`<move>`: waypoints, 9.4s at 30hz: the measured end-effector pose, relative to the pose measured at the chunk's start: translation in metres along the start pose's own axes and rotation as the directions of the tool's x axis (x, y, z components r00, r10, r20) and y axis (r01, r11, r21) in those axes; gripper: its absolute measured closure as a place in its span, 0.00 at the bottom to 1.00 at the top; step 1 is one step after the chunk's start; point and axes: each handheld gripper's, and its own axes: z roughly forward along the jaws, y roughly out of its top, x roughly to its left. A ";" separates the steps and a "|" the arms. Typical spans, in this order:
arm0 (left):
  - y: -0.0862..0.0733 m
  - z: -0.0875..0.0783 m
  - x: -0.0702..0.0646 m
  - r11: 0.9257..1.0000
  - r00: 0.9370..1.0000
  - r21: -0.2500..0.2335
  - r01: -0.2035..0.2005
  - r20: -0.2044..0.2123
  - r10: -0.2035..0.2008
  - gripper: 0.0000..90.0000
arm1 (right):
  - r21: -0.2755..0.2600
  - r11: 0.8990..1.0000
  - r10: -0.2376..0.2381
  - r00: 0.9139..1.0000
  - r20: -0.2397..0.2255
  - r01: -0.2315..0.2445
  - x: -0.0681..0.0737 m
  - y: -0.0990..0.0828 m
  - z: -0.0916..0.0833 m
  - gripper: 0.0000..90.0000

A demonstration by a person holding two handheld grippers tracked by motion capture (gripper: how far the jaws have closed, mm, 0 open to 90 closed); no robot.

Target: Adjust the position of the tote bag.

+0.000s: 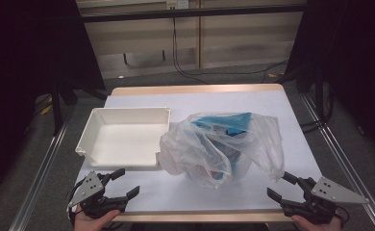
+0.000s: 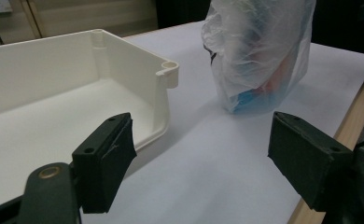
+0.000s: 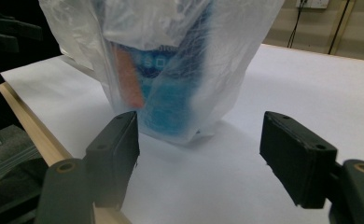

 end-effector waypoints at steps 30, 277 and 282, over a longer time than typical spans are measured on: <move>0.003 0.006 -0.011 0.999 0.999 0.038 0.003 0.050 -0.005 0.29 | -0.077 0.997 -0.033 0.995 -0.094 0.026 0.006 0.030 -0.006 0.56; 0.084 0.048 0.028 0.979 0.985 0.194 -0.069 0.170 0.035 1.00 | 0.107 0.993 -0.052 0.999 0.018 0.050 -0.084 0.098 0.049 1.00; 0.080 0.052 0.027 0.965 0.988 0.242 -0.096 0.143 0.063 1.00 | 0.181 0.982 -0.062 0.997 0.049 0.053 -0.094 0.097 0.057 1.00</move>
